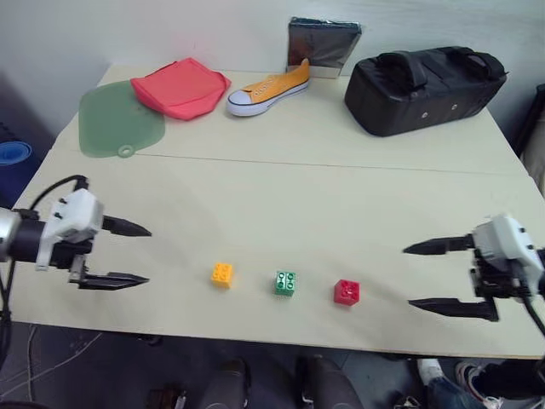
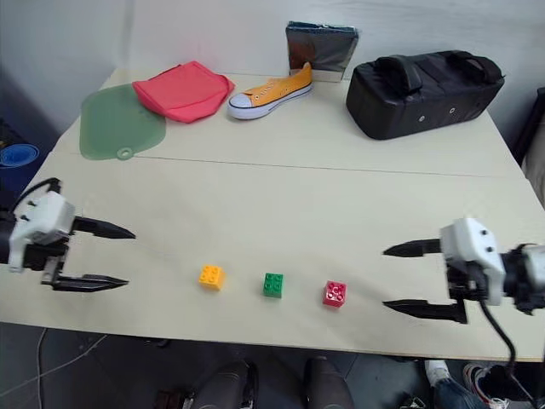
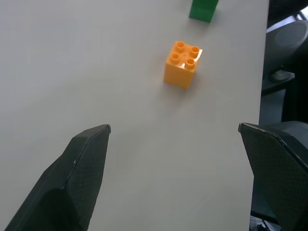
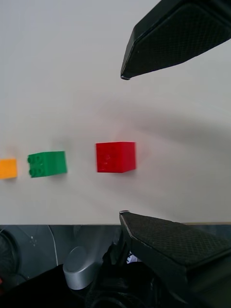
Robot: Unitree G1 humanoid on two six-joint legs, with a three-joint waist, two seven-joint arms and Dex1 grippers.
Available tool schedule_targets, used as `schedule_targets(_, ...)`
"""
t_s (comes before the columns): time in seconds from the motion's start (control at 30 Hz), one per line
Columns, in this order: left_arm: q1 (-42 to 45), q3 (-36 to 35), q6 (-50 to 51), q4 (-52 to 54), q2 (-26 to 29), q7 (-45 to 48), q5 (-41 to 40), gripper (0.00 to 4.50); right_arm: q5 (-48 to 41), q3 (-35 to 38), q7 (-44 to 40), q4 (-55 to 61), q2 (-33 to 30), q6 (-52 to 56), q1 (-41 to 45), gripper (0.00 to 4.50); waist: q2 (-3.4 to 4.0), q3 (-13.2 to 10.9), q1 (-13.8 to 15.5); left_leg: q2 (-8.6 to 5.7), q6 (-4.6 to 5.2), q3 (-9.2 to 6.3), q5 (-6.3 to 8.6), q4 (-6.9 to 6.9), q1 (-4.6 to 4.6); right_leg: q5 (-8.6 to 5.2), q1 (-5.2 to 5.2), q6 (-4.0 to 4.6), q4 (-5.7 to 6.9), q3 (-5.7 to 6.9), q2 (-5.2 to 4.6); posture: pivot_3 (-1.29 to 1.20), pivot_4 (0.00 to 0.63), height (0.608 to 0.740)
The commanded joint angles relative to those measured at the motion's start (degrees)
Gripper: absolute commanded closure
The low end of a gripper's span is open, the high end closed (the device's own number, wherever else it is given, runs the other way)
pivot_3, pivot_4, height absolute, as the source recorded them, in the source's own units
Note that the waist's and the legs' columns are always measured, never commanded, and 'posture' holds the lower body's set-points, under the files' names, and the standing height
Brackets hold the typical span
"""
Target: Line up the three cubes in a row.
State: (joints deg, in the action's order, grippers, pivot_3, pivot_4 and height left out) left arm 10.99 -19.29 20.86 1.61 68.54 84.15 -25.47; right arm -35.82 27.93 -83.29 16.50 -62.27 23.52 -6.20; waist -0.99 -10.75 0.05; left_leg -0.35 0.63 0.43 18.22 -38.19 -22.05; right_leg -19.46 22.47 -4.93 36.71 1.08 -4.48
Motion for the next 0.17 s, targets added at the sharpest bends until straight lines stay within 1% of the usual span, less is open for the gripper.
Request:
schedule_targets(0.03, 0.39, -2.56, 1.59, -0.03, 0.71, -0.77, -1.71, 0.01, 0.21, 7.23, -3.70, -1.44, -0.40, -1.55, -4.52, 0.00, 0.00, 0.00, -0.02, 0.00, 0.00, 0.00, 0.00, 0.01, 0.00, 0.00, 0.00, 0.00, 0.02, 0.00, 0.00, 0.00, 0.150, 0.740)
schedule_targets(0.1, -0.26, -2.50, 0.58, 0.93, 0.31, -0.43, -1.54, 0.01, 0.34, 8.92, -4.07, -1.72, 0.09, -1.91, -6.55, 0.00, 0.00, 0.00, -0.13, 0.00, 0.00, 0.00, 0.00, 0.03, 0.06, 0.00, 0.00, 0.00, 0.08, -0.02, 0.01, 0.00, 0.150, 0.740)
schedule_targets(0.17, -1.31, -1.92, -1.28, 1.30, 0.02, 0.17, -0.83, 0.01, 0.01, 8.99, -3.44, -1.44, 0.30, -1.64, -7.08, 0.00, 0.00, 0.00, -0.29, 0.00, -0.01, 0.02, -0.01, 0.06, 0.10, 0.00, 0.01, 0.01, 0.13, -0.06, 0.01, 0.00, 0.150, 0.740)
